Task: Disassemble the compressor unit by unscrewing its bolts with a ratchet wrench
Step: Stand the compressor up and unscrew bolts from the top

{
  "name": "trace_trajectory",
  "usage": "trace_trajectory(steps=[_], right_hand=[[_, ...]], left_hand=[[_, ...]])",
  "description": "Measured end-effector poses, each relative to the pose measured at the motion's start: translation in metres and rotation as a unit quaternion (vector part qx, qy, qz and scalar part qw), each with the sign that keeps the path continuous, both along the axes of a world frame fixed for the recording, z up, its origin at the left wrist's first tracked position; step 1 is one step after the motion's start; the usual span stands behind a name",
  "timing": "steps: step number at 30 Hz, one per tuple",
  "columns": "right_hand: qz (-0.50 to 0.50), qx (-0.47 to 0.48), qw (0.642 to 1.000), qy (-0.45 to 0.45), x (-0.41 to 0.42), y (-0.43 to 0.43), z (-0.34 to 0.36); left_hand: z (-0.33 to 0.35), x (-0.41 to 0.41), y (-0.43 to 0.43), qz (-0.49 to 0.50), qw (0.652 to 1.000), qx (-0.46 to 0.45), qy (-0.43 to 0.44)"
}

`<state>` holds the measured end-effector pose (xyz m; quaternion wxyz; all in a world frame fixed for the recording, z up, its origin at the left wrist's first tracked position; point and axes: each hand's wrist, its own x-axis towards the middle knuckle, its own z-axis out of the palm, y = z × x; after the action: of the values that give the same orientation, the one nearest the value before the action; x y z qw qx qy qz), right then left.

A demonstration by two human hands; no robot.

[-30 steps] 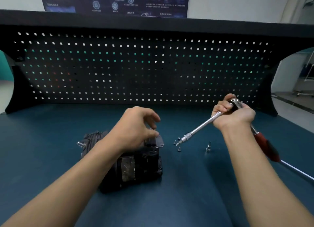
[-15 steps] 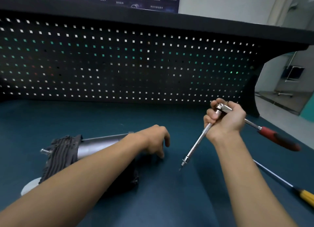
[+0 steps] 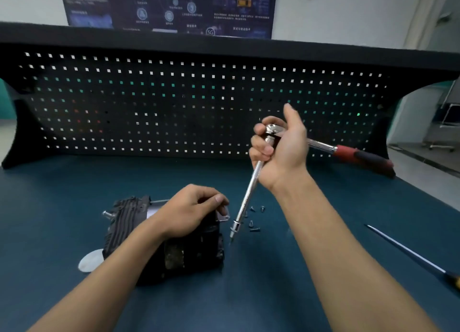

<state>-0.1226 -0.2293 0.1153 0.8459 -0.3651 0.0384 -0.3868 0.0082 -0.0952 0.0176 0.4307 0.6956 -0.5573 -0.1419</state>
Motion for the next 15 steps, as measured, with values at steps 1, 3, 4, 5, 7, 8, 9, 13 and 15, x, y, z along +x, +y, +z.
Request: trace_trajectory(steps=[1,3,4,5,7,8,9,13,15], right_hand=[[0.000,-0.014,1.000,0.005,0.008,0.007,0.006],[-0.016,-0.035,0.999,0.017,0.022,0.017,0.020],[-0.027,-0.039,0.999,0.021,0.028,0.019,0.026],[-0.038,-0.042,0.998,0.024,0.033,0.019,0.032],[-0.061,-0.046,0.997,0.029,0.040,0.019,0.041],[-0.073,-0.052,0.995,0.034,0.044,0.017,0.044],[-0.085,-0.061,0.994,0.041,0.046,0.016,0.045],[-0.111,-0.084,0.988,0.071,0.055,0.012,0.043],[-0.113,-0.084,0.987,0.083,0.059,0.013,0.037]], left_hand=[[-0.004,-0.001,0.003,-0.006,0.999,-0.020,0.032],[-0.011,-0.003,0.008,-0.012,0.994,-0.054,0.097],[-0.014,-0.004,0.009,-0.011,0.991,-0.068,0.117],[-0.015,-0.004,0.010,-0.009,0.988,-0.081,0.129],[-0.017,-0.005,0.010,-0.005,0.984,-0.108,0.144],[-0.017,-0.006,0.010,-0.004,0.982,-0.117,0.147],[-0.017,-0.007,0.010,-0.004,0.982,-0.120,0.147],[-0.015,-0.005,0.009,-0.007,0.984,-0.098,0.147],[-0.016,-0.004,0.009,-0.003,0.985,-0.080,0.150]])
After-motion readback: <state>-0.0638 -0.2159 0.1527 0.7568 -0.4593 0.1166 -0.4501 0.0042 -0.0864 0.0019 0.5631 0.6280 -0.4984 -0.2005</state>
